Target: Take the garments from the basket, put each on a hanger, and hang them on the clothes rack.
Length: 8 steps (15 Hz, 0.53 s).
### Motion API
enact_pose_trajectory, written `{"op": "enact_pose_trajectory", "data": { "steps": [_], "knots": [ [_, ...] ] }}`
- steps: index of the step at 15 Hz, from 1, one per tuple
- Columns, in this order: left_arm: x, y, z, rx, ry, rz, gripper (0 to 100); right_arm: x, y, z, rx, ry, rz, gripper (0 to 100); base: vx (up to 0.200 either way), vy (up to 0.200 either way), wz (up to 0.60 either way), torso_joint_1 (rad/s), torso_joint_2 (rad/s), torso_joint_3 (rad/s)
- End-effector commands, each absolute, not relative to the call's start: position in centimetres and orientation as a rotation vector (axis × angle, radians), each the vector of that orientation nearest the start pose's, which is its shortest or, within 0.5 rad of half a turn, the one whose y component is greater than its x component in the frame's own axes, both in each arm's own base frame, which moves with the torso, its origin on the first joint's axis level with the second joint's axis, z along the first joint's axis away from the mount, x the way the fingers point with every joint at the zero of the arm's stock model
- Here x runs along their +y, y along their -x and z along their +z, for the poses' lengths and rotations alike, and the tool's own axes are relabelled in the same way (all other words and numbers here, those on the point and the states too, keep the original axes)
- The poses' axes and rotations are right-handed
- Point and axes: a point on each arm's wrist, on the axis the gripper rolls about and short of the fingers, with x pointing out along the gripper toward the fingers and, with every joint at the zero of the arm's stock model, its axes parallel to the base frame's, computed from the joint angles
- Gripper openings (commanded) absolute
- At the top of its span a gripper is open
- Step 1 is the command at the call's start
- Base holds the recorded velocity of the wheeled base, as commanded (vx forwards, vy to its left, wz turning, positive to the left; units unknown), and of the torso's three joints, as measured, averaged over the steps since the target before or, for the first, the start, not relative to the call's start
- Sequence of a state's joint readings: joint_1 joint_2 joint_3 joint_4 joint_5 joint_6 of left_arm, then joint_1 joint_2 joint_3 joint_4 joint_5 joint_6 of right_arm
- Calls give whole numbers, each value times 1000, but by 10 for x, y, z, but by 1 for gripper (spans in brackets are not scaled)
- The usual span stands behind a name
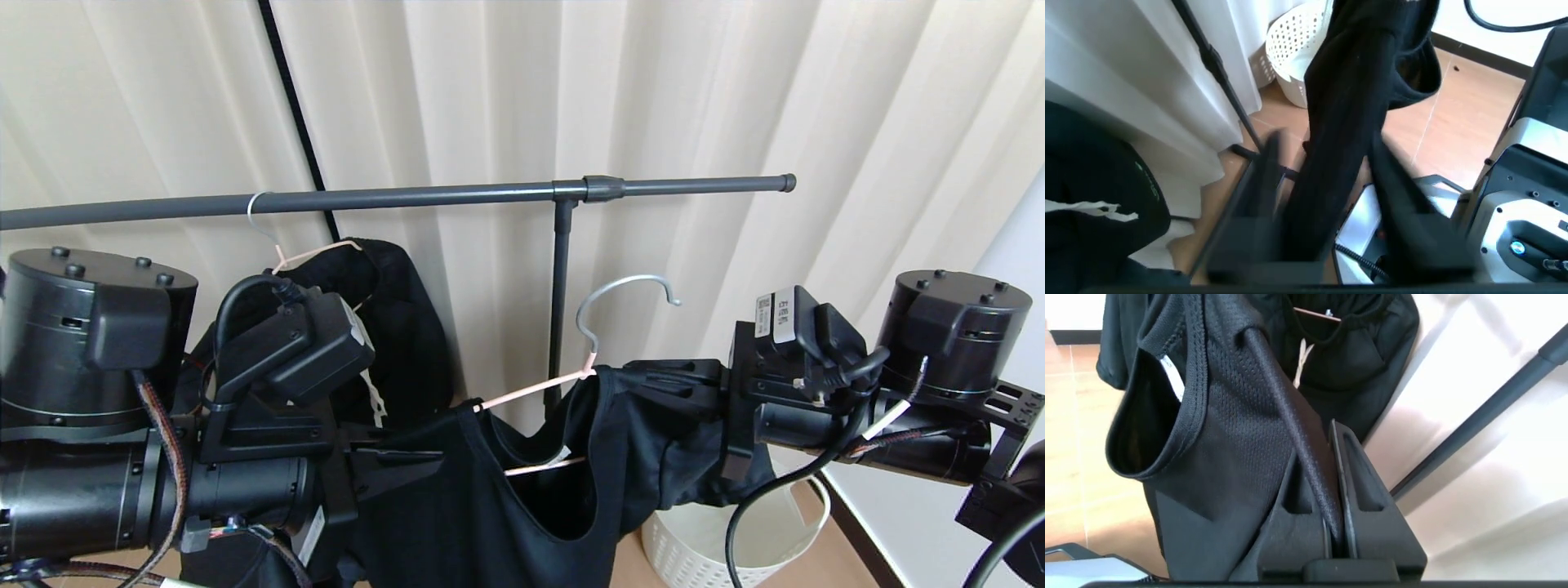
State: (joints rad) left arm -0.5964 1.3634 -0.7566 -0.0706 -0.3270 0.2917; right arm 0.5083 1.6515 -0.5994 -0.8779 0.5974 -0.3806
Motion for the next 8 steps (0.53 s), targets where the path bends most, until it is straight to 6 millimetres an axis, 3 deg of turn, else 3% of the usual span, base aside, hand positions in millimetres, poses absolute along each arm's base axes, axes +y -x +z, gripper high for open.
{"op": "enact_pose_trajectory", "data": {
  "steps": [1, 7, 8],
  "knots": [
    [-125, -172, 205, 410, -337, -971, 0, 145, -233, 167, -25, 331, 1127, 0, 0, 0, 0, 0, 0, 0],
    [-124, -172, 206, 405, -335, -964, 0, 145, -233, 169, -33, 332, 1122, 0, 0, 0, 0, 0, 0, 0],
    [-124, -171, 206, 403, -335, -964, 0, 145, -233, 169, -32, 331, 1123, 100, 0, 0, 0, 0, 0, 0]
  ]
}}
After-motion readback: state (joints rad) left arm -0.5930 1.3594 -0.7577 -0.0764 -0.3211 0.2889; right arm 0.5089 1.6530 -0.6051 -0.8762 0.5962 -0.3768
